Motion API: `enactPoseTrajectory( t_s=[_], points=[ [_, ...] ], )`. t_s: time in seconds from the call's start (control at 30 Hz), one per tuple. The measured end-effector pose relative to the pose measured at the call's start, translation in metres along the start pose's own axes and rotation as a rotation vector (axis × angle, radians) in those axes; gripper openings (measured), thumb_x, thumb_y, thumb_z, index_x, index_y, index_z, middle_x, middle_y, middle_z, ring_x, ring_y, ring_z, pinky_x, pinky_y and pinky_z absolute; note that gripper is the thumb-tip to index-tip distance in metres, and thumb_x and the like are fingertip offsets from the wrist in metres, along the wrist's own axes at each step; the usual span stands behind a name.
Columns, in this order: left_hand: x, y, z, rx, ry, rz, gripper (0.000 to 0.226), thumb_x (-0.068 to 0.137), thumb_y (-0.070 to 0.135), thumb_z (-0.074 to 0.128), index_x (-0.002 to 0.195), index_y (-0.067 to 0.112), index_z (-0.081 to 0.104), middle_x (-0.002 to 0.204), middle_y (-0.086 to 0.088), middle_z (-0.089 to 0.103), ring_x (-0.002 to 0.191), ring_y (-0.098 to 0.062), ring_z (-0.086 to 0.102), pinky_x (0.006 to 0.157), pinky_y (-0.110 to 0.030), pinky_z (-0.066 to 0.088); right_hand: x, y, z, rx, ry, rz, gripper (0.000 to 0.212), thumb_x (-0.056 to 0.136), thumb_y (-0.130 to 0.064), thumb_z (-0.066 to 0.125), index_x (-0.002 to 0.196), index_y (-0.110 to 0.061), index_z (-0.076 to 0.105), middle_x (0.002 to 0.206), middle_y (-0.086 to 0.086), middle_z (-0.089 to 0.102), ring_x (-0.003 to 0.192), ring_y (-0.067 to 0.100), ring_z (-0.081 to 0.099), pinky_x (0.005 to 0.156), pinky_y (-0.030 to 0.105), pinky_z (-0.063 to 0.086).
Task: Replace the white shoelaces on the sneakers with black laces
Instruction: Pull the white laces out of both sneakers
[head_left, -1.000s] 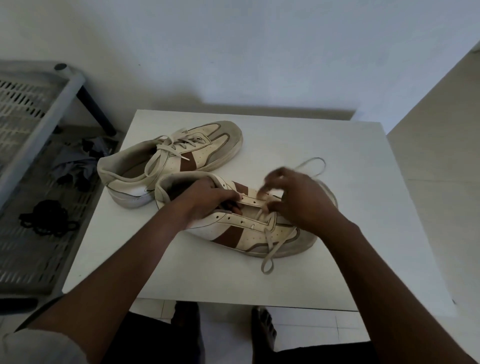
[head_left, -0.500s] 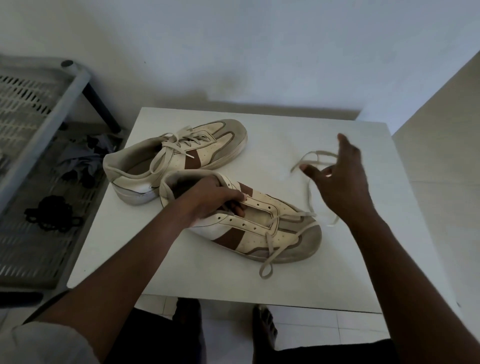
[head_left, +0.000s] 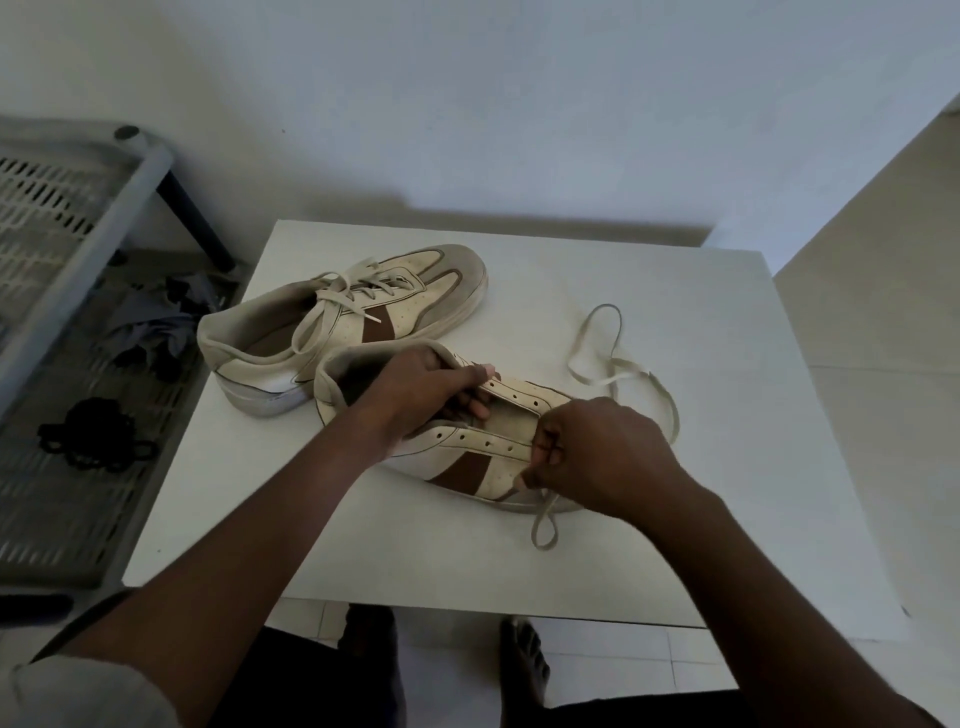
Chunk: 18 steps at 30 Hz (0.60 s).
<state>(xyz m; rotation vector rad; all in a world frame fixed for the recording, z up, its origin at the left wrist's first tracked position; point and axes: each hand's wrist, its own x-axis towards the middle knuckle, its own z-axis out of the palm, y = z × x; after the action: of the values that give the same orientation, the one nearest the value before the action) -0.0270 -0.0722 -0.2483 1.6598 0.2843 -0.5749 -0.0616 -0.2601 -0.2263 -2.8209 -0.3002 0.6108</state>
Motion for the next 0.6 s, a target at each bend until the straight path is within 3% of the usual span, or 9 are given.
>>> enactPoseTrajectory(
  t_s=[0.17,0.27,0.33,0.4,0.47,0.5,0.53,0.6],
  points=[
    [-0.003,0.0,-0.003,0.329,-0.177,0.097,0.034,0.075,0.031,0.079,0.103,0.014,0.07,0.095,-0.001,0.074,0.091,-0.01,0.067,0.084,-0.023,0.052,0.003,0.002,0.004,-0.04,0.085,0.09,0.022,0.077,-0.043,0.069,0.083,-0.022,0.065,0.081,-0.004,0.065,0.078,0.018,0.063,0.066,0.027,0.048],
    [-0.004,0.0,-0.002,0.403,-0.156,0.097,0.038,0.066,0.012,0.085,0.099,0.01,0.066,0.087,-0.007,0.073,0.075,-0.006,0.067,0.074,-0.02,0.051,0.005,0.003,0.004,0.017,0.012,0.043,0.019,0.077,-0.033,0.065,0.07,-0.015,0.062,0.071,-0.001,0.062,0.07,0.018,0.06,0.06,0.027,0.043],
    [-0.003,-0.002,-0.001,0.437,-0.124,0.11,0.035,0.065,0.007,0.085,0.094,0.007,0.066,0.084,-0.007,0.073,0.07,-0.005,0.066,0.07,-0.02,0.05,0.0,0.009,-0.012,0.415,-0.167,-0.011,0.021,0.072,-0.028,0.068,0.06,-0.012,0.061,0.06,0.0,0.058,0.057,0.014,0.051,0.058,0.029,0.042],
    [-0.002,-0.004,-0.001,0.452,-0.108,0.117,0.033,0.065,0.006,0.085,0.093,0.008,0.067,0.082,-0.005,0.073,0.073,-0.008,0.068,0.073,-0.023,0.052,-0.009,0.022,-0.037,0.906,-0.256,-0.172,0.018,0.063,-0.023,0.066,0.051,-0.013,0.058,0.051,0.003,0.047,0.049,0.013,0.038,0.049,0.023,0.034],
    [-0.001,-0.004,-0.001,0.43,-0.101,0.113,0.034,0.065,0.003,0.084,0.095,0.005,0.067,0.081,-0.005,0.073,0.075,-0.01,0.069,0.076,-0.025,0.053,-0.014,0.035,-0.059,1.252,-0.142,-0.283,0.014,0.059,-0.021,0.061,0.049,-0.013,0.056,0.049,0.006,0.041,0.046,0.014,0.034,0.044,0.021,0.028],
    [-0.001,-0.005,-0.001,0.423,-0.104,0.114,0.034,0.065,0.002,0.084,0.096,0.004,0.067,0.081,-0.006,0.073,0.075,-0.011,0.069,0.076,-0.026,0.054,-0.012,0.041,-0.063,1.32,-0.036,-0.245,0.015,0.062,-0.019,0.058,0.05,-0.011,0.054,0.05,0.007,0.04,0.046,0.015,0.033,0.045,0.021,0.027],
    [-0.001,-0.004,0.0,0.421,-0.11,0.118,0.035,0.066,0.002,0.083,0.096,0.003,0.067,0.082,-0.007,0.073,0.076,-0.011,0.069,0.077,-0.026,0.054,-0.008,0.048,-0.06,1.257,0.082,-0.154,0.019,0.068,-0.018,0.058,0.053,-0.006,0.052,0.051,0.006,0.042,0.047,0.015,0.034,0.046,0.023,0.027],
    [-0.002,-0.003,0.0,0.428,-0.116,0.127,0.034,0.066,0.002,0.083,0.097,0.002,0.067,0.083,-0.008,0.073,0.076,-0.01,0.068,0.075,-0.023,0.053,0.006,0.058,-0.042,0.751,0.231,0.078,0.023,0.082,-0.023,0.063,0.069,-0.004,0.059,0.063,0.002,0.057,0.058,0.015,0.049,0.053,0.025,0.034]
  ],
)
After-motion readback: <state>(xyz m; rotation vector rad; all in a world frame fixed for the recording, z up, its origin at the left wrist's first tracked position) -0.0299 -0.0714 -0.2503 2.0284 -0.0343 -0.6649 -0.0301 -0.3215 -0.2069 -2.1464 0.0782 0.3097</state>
